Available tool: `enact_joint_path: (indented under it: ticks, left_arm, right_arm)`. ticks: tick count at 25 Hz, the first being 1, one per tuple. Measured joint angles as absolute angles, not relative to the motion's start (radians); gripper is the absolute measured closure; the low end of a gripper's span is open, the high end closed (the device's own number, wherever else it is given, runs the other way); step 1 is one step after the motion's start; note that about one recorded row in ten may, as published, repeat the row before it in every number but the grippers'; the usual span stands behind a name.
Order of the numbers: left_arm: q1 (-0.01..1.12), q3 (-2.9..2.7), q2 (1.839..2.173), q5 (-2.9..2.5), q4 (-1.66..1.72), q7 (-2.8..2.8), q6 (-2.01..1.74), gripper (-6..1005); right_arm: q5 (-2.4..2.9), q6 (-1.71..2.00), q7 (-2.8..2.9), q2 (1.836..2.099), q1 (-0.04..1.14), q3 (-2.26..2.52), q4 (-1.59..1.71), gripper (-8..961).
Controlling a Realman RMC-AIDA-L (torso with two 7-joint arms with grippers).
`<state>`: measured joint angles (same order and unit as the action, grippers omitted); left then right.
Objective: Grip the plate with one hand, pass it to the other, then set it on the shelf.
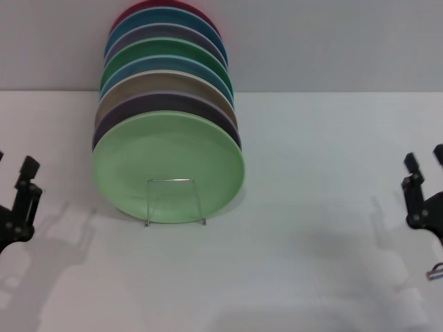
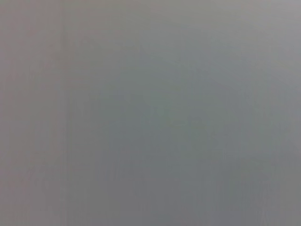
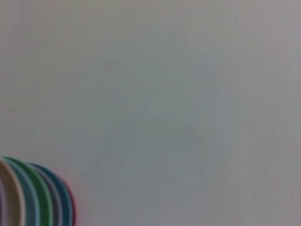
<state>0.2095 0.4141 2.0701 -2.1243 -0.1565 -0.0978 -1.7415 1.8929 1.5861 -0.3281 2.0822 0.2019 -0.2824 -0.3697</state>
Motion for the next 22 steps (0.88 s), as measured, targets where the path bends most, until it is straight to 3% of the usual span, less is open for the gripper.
enact_joint_path:
  ticks: [22]
  left_arm:
    - [0.246, 0.636, 2.072, -2.121, -0.209, -0.201, -1.563, 137]
  right_arm:
    - [1.893, 1.600, 0.140, 2.080, 0.286, -0.505, -0.162, 586]
